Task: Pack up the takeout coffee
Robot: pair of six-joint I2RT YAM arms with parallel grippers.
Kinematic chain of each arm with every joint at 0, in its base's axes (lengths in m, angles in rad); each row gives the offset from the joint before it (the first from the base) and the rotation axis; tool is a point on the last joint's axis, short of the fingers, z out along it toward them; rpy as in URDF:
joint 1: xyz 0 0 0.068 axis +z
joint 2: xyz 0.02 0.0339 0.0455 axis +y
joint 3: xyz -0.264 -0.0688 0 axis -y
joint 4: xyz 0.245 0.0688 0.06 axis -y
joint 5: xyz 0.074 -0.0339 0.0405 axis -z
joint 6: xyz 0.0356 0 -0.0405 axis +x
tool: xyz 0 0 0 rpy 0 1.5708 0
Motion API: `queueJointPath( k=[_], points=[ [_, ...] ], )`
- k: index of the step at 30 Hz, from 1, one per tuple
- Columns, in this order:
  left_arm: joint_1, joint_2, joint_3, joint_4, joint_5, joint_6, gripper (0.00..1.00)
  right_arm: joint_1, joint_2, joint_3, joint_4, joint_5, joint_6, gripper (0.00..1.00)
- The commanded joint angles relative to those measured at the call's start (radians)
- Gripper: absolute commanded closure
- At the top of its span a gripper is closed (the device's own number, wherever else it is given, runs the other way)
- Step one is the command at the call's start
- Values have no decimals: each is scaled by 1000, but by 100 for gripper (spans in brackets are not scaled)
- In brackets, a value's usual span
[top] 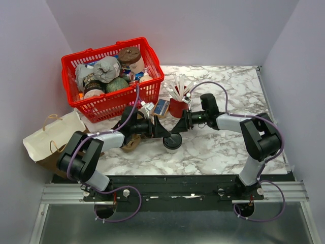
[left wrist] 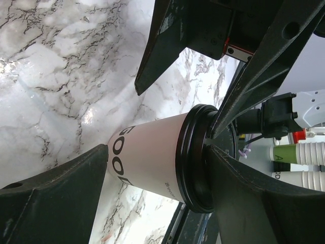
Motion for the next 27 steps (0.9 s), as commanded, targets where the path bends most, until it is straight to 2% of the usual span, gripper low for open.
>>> queueJointPath(
  k=[1,9,13,16,20,24,27],
  points=[
    [-7,76,-53,-151,-123,96,16,-23,160,-125,-328,185,177,23],
    [-6,116,-62,-132,-146,106,16,-29,266,-161,-269,159,215,27],
    [-7,121,-63,-111,-133,102,16,-31,282,-157,-198,90,227,26],
    [-7,98,-42,-76,-81,96,15,-31,224,-145,-172,59,191,23],
    [-7,55,-17,-14,-28,60,8,-31,105,-155,-172,56,131,16],
    [-7,32,5,49,35,11,4,-34,-2,-155,-175,76,114,8],
    [-7,6,44,21,44,31,2,-45,-34,-136,-180,79,106,5]
  ],
)
